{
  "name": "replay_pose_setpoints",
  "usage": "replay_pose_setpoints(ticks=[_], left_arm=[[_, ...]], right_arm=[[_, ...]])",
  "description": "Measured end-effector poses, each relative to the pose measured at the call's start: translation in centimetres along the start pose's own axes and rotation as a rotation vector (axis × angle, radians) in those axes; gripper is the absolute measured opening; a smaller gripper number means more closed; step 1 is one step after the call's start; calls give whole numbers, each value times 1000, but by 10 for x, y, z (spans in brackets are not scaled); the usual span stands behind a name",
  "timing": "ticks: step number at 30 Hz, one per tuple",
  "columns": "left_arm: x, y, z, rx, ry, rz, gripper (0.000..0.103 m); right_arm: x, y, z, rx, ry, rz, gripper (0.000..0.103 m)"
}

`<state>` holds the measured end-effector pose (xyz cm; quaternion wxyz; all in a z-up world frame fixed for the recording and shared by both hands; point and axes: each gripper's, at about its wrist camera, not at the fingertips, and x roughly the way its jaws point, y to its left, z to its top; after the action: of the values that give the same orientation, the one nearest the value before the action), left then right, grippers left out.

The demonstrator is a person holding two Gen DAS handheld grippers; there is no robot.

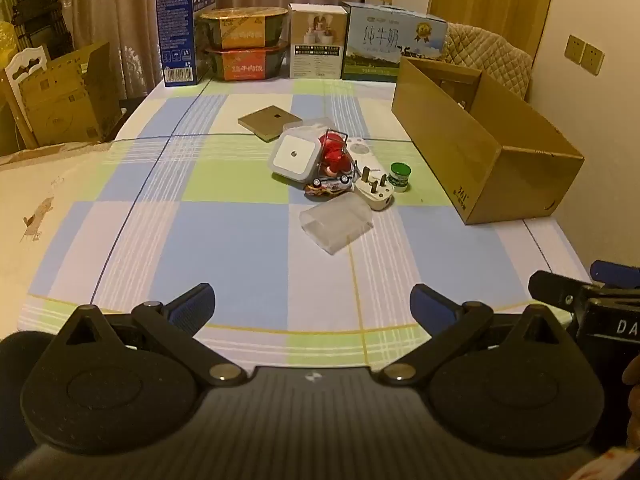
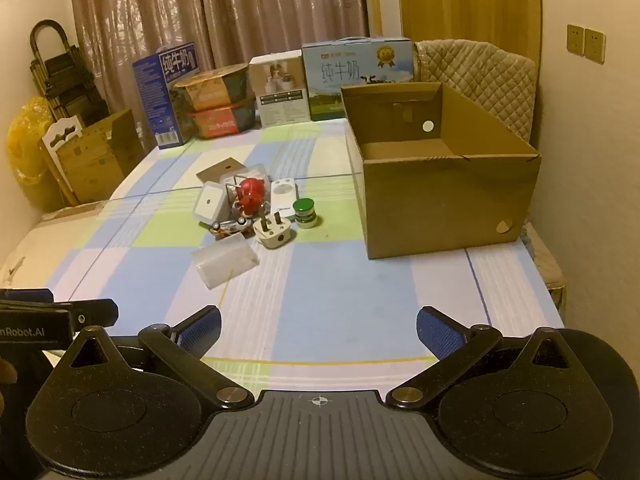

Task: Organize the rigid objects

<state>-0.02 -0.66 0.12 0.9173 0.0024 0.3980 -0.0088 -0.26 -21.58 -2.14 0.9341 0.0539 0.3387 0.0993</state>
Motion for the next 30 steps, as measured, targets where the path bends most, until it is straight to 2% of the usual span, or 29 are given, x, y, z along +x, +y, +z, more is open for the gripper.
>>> replay_pose_setpoints(ticks=[2,3,12,30], left_arm=[[-5,-1,0,-17,-18,-7,102],[-5,9,4,-45,6,-36,102],[-6,7,3,-24,-25,-27,102],[-7,7,4,-33,-25,-41,102]], right_arm=[[-1,0,1,-7,-1,-6,101],[-1,0,1,-8,-1,-7,101],[2,0,0,-18,2,-14,101],[3,-3,-3,-12,5,-12,101]])
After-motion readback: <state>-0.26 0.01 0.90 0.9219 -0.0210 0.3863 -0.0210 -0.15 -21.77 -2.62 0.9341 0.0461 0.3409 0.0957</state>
